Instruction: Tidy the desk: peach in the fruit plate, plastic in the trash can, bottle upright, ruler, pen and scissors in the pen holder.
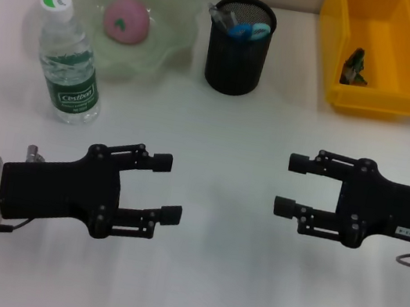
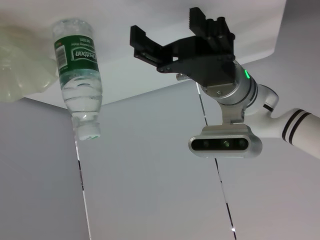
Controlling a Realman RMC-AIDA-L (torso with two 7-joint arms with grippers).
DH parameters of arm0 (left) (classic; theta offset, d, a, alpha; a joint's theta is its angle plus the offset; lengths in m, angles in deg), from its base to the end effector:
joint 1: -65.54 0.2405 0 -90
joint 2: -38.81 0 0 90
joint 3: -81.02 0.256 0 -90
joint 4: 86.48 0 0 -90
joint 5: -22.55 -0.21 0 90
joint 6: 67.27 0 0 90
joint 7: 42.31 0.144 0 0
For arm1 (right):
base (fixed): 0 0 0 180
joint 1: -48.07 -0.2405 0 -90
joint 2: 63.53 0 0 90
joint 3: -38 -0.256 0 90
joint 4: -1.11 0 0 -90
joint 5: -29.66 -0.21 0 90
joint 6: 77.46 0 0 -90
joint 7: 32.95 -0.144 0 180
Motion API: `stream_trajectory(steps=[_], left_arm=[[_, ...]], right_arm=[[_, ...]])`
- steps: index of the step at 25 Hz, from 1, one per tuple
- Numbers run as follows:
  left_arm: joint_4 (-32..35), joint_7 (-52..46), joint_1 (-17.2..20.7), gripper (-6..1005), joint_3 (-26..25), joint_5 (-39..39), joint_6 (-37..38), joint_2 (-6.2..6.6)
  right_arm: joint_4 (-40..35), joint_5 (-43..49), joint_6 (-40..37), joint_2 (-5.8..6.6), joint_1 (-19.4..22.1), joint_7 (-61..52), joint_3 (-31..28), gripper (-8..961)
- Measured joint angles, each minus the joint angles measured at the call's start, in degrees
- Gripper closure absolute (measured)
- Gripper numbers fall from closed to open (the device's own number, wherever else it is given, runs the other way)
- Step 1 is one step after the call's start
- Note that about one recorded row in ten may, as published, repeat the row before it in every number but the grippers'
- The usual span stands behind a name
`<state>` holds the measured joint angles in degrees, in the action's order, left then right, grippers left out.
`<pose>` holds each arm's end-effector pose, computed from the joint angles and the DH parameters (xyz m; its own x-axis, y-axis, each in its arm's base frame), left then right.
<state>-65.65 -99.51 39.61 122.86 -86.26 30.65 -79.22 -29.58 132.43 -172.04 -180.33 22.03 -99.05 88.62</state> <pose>-0.2758 0.2642 -0.0343 0.7379 0.2340 0.6330 0.3279 -0.9441 -0.0333 0.2663 0.2926 -0.0138 0.7940 -0.2201 -0.5667 -0.3132 -0.9470 -0.0709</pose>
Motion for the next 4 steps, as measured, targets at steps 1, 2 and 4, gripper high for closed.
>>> stream_trajectory(steps=[1,2,4], left_arm=[[0.0,-0.01,-0.03,211,0.0,0.0,0.0,0.0],[0.0,-0.01,-0.03,211,0.0,0.0,0.0,0.0],[0.0,-0.02,-0.12,211,0.0,0.0,-0.18,0.0]], right_arm=[[0.12,0.06,0.32,0.0,-0.06,0.0,0.0,227],[0.24,0.08,0.67,0.0,-0.13,0.01,0.0,227],[0.36,0.08,1.09,-0.02,-0.17,0.02,0.0,227]])
